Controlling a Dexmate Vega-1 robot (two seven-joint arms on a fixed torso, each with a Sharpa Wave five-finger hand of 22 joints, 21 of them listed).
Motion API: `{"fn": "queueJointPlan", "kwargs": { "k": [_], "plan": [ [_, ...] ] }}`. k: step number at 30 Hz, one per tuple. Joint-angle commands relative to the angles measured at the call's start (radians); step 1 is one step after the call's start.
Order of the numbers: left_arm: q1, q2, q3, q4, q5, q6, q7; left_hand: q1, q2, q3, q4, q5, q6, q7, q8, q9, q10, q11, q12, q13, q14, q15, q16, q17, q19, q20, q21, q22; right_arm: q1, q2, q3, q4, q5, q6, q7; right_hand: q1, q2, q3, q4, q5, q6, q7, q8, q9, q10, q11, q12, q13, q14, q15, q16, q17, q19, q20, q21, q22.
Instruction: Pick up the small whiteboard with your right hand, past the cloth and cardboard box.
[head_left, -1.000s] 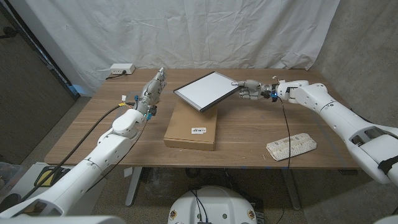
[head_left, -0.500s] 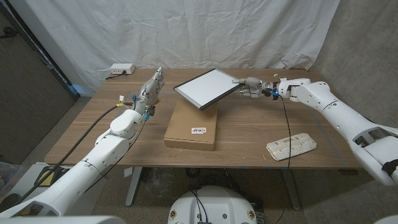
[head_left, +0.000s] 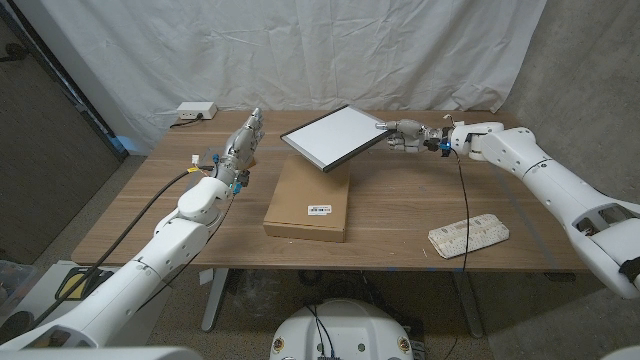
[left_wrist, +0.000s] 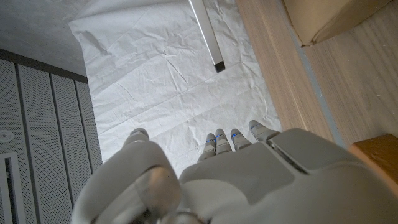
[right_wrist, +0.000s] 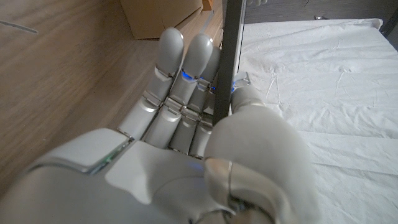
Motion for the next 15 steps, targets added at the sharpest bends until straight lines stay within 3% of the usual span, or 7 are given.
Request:
{"fn": "queueJointPlan", "kwargs": {
  "k": [1,15],
  "plan": [
    [-0.001,0.003,0.002,-0.012,0.007,0.012,0.005,0.011,-0.001,-0.006,0.001,-0.002,0.002,0.002,0.001,0.002,-0.001,0.004,-0.002,0.004,0.002,0.000,0.001,0.002,-0.004,0.007,0.003,0.005,-0.006,-0.018,0.019,-0.022,0.018,0.007,-0.006,0.078,0.068,0.113,0.041,0.005,0.041,-0.028,-0.008,0.003,0.158,-0.141,0.007,0.316,0.006,-0.001,0.006,0.002,0.011,-0.030,0.009,0.001],
    [-0.003,0.006,0.005,-0.014,0.004,0.016,-0.004,0.014,-0.001,-0.007,-0.001,-0.002,0.001,0.002,0.001,0.002,-0.001,0.003,-0.002,0.004,0.001,0.001,0.001,0.002,-0.004,0.007,0.002,0.005,-0.043,-0.056,0.057,-0.103,0.054,-0.004,-0.049,0.081,0.066,0.120,0.039,0.005,0.043,-0.028,-0.015,0.007,0.156,-0.141,0.007,0.318,0.008,-0.002,0.007,-0.001,0.012,-0.030,0.013,-0.003]
  ]
}}
